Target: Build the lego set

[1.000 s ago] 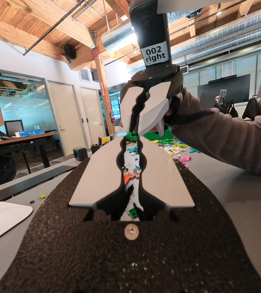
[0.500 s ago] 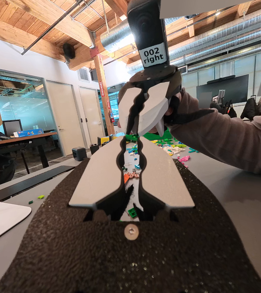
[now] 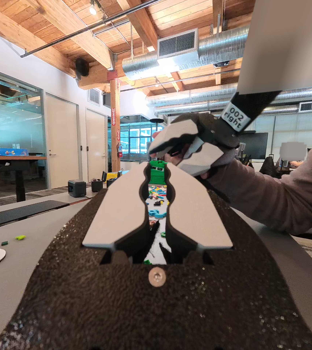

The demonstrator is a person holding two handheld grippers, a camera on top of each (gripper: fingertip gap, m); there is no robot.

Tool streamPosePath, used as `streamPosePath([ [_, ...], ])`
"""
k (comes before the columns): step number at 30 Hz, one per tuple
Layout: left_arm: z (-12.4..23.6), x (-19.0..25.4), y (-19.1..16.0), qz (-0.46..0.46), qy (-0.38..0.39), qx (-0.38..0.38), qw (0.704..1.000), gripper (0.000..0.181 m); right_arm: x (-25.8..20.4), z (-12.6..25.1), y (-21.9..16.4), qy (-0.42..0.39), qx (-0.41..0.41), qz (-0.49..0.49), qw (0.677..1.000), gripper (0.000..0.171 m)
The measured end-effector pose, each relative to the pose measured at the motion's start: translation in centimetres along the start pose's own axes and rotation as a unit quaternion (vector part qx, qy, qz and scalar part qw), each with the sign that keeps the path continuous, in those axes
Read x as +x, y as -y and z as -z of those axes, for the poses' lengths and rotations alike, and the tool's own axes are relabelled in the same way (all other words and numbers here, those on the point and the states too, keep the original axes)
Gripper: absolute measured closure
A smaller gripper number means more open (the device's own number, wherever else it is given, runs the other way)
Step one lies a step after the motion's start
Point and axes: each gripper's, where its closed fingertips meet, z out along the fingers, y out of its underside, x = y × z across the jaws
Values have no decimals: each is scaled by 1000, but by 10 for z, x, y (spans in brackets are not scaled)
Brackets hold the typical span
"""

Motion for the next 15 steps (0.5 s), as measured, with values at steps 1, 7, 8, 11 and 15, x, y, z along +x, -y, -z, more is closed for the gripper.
streamPosePath([
  [1, 0, 1, 0, 2, -4, 0, 1000, 168, -4, 0, 0, -4, -3, 19, 1000, 143],
  [7, -2, 18, -1, 72, -82, 0, 994, 168, -20, 12, 20, 118, 69, -50, 989, 147],
  [8, -2, 24, -1, 96, -107, -2, 990, 168, -22, 18, 27, 148, 94, -81, 981, 148],
  [11, -1, 39, -2, 173, -176, -11, 969, 168, -24, 31, 43, 217, 147, -143, 954, 151],
  [15, 4, 56, 0, 285, -264, -22, 921, 168, -33, 37, 49, 275, 158, -152, 936, 157],
])
